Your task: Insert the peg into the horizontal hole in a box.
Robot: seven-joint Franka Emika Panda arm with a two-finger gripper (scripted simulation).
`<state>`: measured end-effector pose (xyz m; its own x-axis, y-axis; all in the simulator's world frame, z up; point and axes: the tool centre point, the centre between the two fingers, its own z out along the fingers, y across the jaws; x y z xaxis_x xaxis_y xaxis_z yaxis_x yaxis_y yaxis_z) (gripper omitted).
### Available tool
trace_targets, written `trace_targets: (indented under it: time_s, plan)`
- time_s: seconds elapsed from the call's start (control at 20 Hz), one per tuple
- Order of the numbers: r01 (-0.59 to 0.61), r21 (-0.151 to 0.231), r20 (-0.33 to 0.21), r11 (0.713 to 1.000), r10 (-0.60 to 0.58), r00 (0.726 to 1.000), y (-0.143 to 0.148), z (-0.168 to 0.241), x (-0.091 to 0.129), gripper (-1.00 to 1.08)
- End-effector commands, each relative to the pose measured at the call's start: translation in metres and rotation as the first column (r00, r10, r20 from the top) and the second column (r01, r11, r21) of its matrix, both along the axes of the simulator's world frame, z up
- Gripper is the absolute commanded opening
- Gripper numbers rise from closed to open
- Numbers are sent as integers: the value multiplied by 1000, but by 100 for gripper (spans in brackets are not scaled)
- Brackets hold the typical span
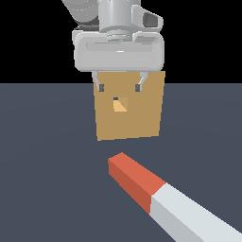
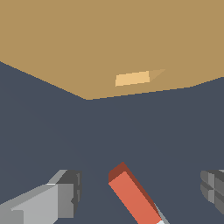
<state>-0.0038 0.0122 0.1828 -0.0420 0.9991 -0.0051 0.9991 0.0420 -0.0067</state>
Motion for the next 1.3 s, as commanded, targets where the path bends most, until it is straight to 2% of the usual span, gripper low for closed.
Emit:
trace_targets:
  time_s: [0.0, 0.6, 0.95, 1.25]
  plan:
    - [0, 0, 0, 1000, 0, 1000, 0, 0, 0, 100]
    - [-59, 1, 0, 998, 59, 998, -21, -10, 2, 100]
    - [-147, 1, 1, 989, 147, 989, -53, -26, 7, 100]
    - [-245, 3, 2, 970, 245, 970, -87, -44, 17, 100]
